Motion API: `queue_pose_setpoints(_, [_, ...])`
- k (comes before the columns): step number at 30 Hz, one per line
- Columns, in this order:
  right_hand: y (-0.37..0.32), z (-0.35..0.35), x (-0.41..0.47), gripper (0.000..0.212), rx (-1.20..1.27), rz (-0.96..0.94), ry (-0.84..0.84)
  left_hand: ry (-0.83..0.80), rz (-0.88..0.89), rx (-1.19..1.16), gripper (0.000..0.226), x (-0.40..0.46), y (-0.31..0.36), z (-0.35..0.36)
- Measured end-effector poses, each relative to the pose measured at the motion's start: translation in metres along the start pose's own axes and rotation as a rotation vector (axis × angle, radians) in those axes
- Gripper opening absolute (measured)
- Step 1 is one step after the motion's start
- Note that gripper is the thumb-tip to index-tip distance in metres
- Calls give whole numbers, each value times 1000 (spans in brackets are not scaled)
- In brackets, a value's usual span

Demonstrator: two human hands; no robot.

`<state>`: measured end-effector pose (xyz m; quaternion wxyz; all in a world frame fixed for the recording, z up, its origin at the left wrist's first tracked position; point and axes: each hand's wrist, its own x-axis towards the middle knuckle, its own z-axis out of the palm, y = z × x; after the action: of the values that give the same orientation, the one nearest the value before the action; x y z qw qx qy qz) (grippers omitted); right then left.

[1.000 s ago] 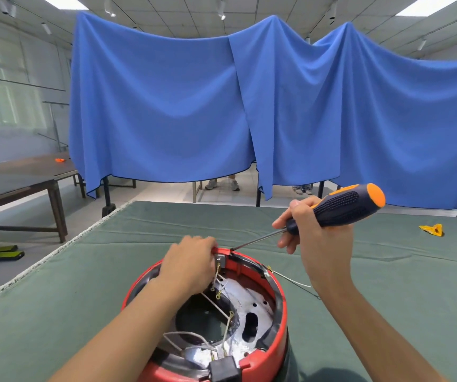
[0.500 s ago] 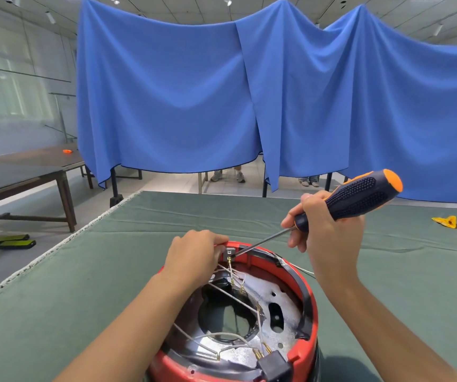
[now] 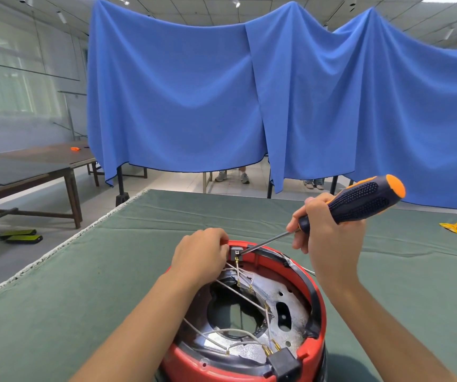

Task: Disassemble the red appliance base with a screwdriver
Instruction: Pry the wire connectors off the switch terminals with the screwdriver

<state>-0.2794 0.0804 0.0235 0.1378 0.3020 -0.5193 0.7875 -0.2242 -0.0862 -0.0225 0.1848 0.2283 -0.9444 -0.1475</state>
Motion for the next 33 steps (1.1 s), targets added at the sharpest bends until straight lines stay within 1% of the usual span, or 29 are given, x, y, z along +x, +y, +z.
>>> queue_pose_setpoints(5, [5, 11, 10, 24, -36, -6, 110, -16, -23, -47, 29, -1, 1, -3])
queue_pose_setpoints(13, [14, 17, 33, 24, -85, 13, 267, -22, 2, -56, 35, -5, -1, -5])
queue_pose_setpoints(19, [24, 13, 44, 24, -48, 73, 322, -19, 19, -33, 33, -4, -2, -5])
queue_pose_setpoints(23, [26, 10, 46, 23, -3, 88, 347, 2, 41, -17, 20, -3, -2, -5])
queue_pose_setpoints(25, [26, 9, 46, 23, 28, 81, 351, 14, 54, 9, 19, -2, -2, -6])
queue_pose_setpoints(30, [20, 8, 45, 35, 72, 66, 349, 22, 77, 43, 18, -2, -2, -6])
queue_pose_setpoints(31, [19, 8, 45, 33, 85, 62, 353, 25, 78, 46, 18, -2, -2, -6])
queue_pose_setpoints(33, [17, 7, 45, 23, 108, 55, 358, 29, 81, 46, 17, -3, -1, -6])
